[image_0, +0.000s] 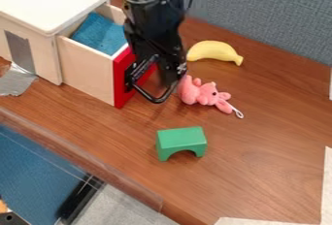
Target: Put the green thing into drawer
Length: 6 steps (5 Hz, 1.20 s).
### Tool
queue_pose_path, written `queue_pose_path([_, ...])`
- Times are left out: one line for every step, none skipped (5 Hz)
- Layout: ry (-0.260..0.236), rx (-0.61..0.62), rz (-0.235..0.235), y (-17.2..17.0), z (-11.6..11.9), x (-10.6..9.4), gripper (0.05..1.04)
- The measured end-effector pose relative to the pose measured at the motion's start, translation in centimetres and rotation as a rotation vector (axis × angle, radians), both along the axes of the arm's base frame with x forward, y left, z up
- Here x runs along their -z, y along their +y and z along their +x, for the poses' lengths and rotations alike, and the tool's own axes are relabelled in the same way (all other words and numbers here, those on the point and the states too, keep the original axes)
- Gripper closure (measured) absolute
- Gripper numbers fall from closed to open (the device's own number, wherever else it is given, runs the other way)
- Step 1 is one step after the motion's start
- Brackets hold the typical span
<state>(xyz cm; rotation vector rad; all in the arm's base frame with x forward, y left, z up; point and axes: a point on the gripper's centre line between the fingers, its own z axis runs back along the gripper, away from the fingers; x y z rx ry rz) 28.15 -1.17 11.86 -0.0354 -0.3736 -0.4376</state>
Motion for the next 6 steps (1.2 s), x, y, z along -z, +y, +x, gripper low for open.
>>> queue_pose_path([-0.032,0.139,0.012,-0.4,-1.0,-0.4,0.083])
queue_pose_path([-0.025,0.239,0.01,-1.2,-1.9,0.7,0.083])
queue_pose_path([-0.038,0.307,0.023,-2.5,-2.0,1.1,0.083])
queue_pose_path([-0.026,0.333,0.037,-3.7,-1.9,2.7,0.083])
queue_pose_path([-0.022,0.323,0.051,-3.9,-1.6,4.0,0.083])
queue_pose_path([-0.014,0.313,0.065,-4.0,-1.4,5.5,0.083])
